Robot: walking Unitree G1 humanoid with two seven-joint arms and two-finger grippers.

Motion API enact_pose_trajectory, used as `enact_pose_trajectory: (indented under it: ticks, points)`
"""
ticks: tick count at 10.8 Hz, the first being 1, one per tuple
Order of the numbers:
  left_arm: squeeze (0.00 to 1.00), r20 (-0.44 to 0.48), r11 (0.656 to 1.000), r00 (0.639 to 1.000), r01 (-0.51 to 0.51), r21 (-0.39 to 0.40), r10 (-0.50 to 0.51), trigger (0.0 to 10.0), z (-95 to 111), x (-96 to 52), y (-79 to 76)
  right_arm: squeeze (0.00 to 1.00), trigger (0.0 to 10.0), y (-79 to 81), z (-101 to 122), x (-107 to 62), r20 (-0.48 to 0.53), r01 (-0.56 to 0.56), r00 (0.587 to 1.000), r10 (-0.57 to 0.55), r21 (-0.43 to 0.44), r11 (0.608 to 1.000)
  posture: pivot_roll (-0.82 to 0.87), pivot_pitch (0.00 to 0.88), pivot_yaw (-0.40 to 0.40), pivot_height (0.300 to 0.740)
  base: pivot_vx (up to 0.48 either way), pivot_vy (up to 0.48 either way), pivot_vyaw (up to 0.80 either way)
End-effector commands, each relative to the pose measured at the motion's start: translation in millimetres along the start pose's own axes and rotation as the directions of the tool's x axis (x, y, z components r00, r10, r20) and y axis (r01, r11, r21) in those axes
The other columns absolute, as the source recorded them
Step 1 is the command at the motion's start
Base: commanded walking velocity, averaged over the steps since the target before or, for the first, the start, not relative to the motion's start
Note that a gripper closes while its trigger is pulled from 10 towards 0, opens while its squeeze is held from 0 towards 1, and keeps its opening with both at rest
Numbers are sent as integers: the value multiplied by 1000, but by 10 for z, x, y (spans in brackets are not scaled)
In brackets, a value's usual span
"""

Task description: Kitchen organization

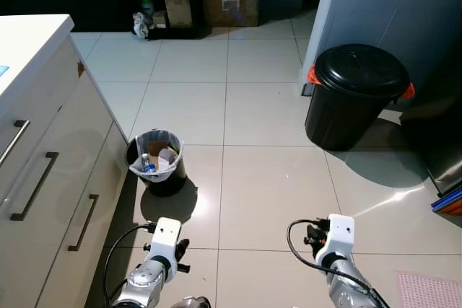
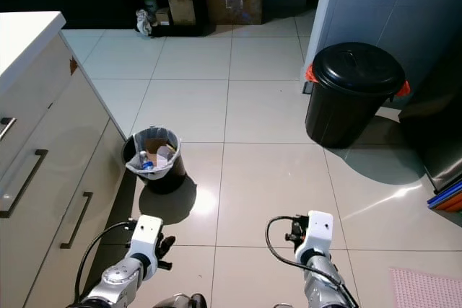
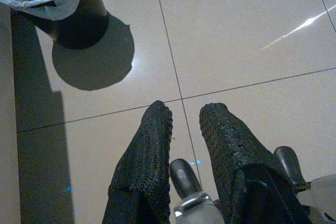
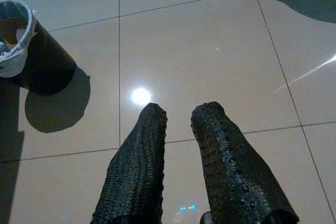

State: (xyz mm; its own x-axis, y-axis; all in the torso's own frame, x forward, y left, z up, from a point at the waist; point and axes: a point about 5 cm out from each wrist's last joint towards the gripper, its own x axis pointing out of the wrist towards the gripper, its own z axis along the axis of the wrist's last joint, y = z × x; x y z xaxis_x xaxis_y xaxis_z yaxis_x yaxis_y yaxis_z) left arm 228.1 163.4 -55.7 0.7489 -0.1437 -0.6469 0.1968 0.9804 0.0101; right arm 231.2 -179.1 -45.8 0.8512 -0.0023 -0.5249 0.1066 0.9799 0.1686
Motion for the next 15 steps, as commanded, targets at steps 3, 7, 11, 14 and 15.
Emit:
enact_pose_trajectory:
  ticks: [3, 7, 11, 14, 15]
  points:
    - [0, -14, 1000, 1000, 7, 16, -7, 10000, -59, -29, 40, 0, 10000, 108, -122, -38, -47, -65, 997, 62, -53, 997, -10, 106, 79, 740, 0, 0, 0]
    - [0, -10, 1000, 1000, 13, 26, -13, 10000, -39, -23, 40, 0, 10000, 55, -104, -37, -39, -38, 999, 37, -25, 999, -16, 97, 85, 740, 0, 0, 0]
    - [0, -11, 999, 1000, 22, 31, -21, 10000, -52, -26, 20, 0, 10000, 85, -98, -42, -17, -38, 999, 37, -33, 999, -13, 87, 87, 740, 0, 0, 397]
    - [0, -10, 999, 1000, 26, 35, -25, 10000, -46, -24, 17, 0, 10000, 64, -133, -56, -33, -46, 998, 46, -26, 999, -14, 84, 87, 740, 0, 0, 800]
    - [0, -10, 999, 1000, 27, 35, -27, 10000, -47, -24, 16, 0, 10000, 57, -141, -58, -37, -49, 998, 48, -25, 998, -14, 86, 87, 740, 0, 0, 800]
